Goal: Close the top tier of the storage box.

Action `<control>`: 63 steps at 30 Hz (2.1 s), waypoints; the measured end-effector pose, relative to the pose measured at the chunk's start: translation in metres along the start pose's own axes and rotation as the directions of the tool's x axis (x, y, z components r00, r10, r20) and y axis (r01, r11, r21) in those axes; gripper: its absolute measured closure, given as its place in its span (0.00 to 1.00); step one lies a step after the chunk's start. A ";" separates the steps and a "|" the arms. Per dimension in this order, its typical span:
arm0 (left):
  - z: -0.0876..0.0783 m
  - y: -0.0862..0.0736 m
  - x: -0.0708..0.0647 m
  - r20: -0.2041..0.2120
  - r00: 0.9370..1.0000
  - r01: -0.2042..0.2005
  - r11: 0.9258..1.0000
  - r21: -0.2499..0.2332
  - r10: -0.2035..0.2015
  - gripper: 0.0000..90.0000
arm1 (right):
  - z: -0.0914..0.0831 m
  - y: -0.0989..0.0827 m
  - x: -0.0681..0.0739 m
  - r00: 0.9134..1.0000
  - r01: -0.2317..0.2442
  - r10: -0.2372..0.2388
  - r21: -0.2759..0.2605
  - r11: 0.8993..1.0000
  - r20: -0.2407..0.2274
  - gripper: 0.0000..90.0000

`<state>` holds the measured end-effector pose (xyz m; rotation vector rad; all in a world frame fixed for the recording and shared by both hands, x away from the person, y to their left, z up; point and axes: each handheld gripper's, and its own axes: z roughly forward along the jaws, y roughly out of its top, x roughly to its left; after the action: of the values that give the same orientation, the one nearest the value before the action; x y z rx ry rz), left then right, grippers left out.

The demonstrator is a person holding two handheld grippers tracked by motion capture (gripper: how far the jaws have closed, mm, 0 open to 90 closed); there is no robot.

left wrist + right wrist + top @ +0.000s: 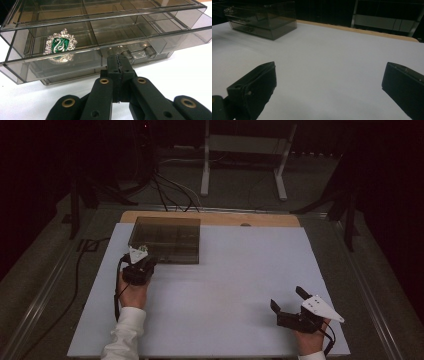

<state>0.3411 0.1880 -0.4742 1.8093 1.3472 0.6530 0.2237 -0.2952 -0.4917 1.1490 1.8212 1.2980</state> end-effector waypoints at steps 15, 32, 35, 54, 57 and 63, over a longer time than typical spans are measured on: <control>0.003 0.004 0.000 -0.006 1.000 -0.001 1.000 0.000 0.001 1.00 | 0.000 0.000 0.000 1.000 0.000 0.000 -0.001 1.000 0.001 0.00; 0.007 0.008 0.001 -0.013 1.000 0.000 1.000 0.004 0.000 1.00 | 0.000 0.000 0.000 1.000 0.000 0.000 -0.002 1.000 0.001 0.00; 0.008 0.008 0.002 -0.014 1.000 0.001 1.000 0.003 -0.001 1.00 | 0.000 0.000 0.000 1.000 0.001 -0.001 -0.002 1.000 0.001 0.00; 0.013 0.011 0.003 -0.023 1.000 0.004 1.000 0.010 -0.004 1.00 | 0.000 0.000 0.000 1.000 0.003 -0.003 -0.001 1.000 -0.002 0.00; 0.014 0.012 0.003 -0.024 1.000 0.005 1.000 0.011 -0.005 1.00 | 0.000 0.000 0.000 1.000 0.004 -0.004 0.000 1.000 -0.002 0.00; 0.016 0.013 0.003 -0.027 1.000 0.005 1.000 0.011 -0.005 1.00 | 0.001 0.000 0.000 1.000 0.003 -0.003 -0.001 1.000 -0.003 0.00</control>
<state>0.3618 0.1848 -0.4727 1.8117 1.3749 0.6702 0.2242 -0.2947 -0.4919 1.1439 1.8238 1.2993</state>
